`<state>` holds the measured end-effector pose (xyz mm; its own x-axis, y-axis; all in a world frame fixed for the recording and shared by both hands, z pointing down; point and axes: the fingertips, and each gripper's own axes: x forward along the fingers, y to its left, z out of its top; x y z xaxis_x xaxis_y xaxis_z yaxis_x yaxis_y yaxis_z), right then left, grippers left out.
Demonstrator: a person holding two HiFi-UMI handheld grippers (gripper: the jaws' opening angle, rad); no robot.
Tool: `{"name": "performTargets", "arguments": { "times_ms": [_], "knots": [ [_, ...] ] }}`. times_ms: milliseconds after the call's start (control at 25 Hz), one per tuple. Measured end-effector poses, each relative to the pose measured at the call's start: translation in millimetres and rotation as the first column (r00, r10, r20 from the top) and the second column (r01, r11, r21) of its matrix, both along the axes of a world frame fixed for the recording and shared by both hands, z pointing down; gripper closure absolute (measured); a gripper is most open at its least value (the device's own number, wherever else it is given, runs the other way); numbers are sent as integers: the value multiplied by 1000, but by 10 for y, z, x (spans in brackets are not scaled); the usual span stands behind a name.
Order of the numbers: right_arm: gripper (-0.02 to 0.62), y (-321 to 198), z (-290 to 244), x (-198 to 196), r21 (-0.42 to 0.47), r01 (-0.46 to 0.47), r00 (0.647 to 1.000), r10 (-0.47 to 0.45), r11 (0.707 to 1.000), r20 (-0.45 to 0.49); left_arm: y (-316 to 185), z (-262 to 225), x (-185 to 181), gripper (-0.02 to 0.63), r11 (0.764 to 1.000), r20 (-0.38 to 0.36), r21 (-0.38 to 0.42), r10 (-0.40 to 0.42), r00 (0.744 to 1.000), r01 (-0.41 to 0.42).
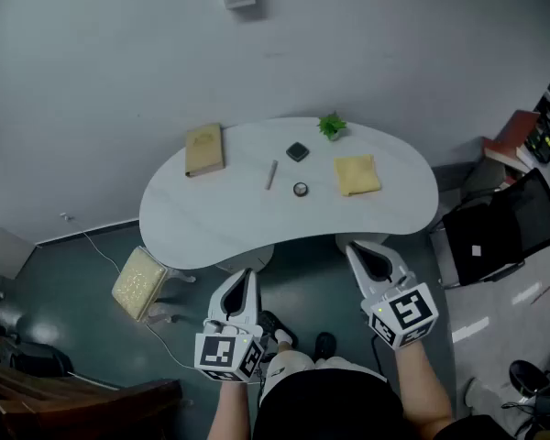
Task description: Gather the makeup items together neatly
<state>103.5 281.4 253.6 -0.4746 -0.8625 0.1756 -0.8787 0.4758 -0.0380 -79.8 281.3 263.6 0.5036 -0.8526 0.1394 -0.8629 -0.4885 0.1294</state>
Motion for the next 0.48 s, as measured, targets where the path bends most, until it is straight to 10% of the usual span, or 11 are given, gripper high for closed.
{"name": "performTargets", "arguments": {
  "times_ms": [480],
  "knots": [
    [588,329,-29,33,7,14,1000,-14,1000,-8,320,18,218,607,999,18,-11,38,999,-38]
  ]
}}
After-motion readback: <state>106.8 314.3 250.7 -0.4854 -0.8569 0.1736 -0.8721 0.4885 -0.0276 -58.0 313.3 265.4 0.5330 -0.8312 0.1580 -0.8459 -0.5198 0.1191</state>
